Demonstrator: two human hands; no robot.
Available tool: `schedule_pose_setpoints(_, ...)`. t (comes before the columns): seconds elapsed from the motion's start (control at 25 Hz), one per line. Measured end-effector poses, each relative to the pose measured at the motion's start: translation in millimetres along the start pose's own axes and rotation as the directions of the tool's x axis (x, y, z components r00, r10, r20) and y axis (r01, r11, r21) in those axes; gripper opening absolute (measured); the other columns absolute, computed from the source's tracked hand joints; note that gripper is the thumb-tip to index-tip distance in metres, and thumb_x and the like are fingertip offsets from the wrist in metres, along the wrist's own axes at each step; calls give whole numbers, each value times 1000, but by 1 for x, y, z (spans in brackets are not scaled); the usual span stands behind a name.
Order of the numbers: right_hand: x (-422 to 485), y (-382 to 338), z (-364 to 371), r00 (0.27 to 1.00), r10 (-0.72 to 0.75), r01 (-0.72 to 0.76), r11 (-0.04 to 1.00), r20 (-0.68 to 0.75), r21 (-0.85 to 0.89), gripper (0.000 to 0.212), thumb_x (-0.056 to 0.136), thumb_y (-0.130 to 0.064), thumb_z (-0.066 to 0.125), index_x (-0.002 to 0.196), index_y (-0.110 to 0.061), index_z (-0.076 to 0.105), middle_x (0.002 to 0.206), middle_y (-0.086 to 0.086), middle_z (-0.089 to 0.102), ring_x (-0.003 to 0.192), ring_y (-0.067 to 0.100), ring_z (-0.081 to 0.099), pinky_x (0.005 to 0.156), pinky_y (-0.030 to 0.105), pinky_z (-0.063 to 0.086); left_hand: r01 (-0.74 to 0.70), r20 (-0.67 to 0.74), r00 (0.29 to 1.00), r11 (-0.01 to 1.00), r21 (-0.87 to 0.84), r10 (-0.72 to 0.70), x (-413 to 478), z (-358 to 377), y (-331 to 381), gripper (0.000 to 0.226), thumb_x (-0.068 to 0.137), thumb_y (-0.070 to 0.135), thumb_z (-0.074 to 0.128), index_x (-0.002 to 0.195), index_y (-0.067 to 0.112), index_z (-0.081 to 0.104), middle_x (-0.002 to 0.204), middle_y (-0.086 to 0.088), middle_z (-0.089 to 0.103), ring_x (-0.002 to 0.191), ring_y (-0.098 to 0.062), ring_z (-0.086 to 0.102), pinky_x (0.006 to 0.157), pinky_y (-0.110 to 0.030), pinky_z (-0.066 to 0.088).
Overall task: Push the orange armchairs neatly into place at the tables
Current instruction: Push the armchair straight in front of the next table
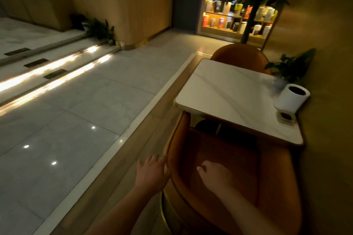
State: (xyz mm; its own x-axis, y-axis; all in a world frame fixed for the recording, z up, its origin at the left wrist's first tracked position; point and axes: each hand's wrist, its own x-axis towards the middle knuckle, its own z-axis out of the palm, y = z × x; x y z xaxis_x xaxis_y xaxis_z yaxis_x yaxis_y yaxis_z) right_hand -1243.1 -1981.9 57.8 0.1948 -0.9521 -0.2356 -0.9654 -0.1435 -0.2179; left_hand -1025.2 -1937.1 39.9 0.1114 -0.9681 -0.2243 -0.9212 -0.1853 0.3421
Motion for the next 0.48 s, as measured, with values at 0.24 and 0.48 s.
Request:
schedule_pose_setpoints(0.24, 50, -109, -6, 975, -221, 221, 974, 15, -45, 36, 103, -49, 38, 113, -25, 62, 108, -3, 67, 104, 19, 63, 92, 40, 51, 143, -106, 984, 990, -13, -143, -1, -44, -83, 67, 99, 59, 40, 157, 35, 16, 165, -3, 22, 153, -25, 15, 122, -59, 9)
schedule_pose_setpoints(0.48, 91, -221, -2, 924, -377, 380, 922, 58, -67, 41, 103, -49, 40, 125, -22, 62, 115, -1, 67, 105, 17, 61, 85, 34, 47, 248, -181, 951, 968, -34, -250, -3, -86, -174, 66, 100, 58, 36, 157, 33, 17, 165, -5, 22, 153, -27, 13, 123, -59, 12)
